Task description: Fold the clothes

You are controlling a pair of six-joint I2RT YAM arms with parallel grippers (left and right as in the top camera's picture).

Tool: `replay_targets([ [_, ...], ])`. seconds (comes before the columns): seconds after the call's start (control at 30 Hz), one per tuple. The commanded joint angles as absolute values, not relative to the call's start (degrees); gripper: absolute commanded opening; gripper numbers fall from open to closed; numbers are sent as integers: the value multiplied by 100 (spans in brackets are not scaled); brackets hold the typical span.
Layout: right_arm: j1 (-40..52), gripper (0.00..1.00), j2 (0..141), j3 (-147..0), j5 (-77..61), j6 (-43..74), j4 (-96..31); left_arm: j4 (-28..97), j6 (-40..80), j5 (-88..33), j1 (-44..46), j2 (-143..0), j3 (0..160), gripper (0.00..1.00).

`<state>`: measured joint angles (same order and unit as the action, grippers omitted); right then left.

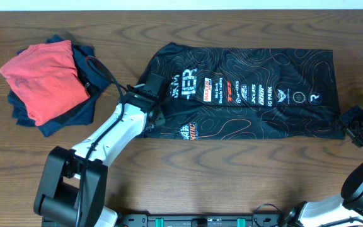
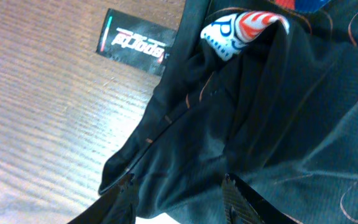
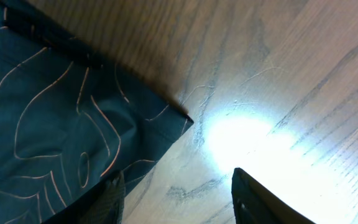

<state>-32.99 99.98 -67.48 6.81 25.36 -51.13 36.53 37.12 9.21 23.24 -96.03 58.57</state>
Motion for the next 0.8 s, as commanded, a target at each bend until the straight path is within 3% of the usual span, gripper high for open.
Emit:
replay_targets([
  [0.0, -3321, 54, 10042, -6554, 880, 2659, -5026, 3588, 3719, 969, 2287, -9856, 5747, 46],
  [0.43, -3321, 62, 10042, -5634, 687, 2683, -3905, 3446, 3717, 1129, 2224, -10267, 5747, 46],
  [0.6, -3321, 61, 10042, -5415, 657, 2681, -3500, 3597, 3717, 1122, 2220, -10267, 5739, 52],
  [0.67, -3321, 58, 10042, -5398, 657, 2681, -3441, 3592, 3717, 1125, 2217, -10267, 5710, 52],
  [0.77, -3321, 41, 10042, -5384, 657, 2683, -3358, 3505, 3719, 1122, 2220, -10267, 5625, 52],
])
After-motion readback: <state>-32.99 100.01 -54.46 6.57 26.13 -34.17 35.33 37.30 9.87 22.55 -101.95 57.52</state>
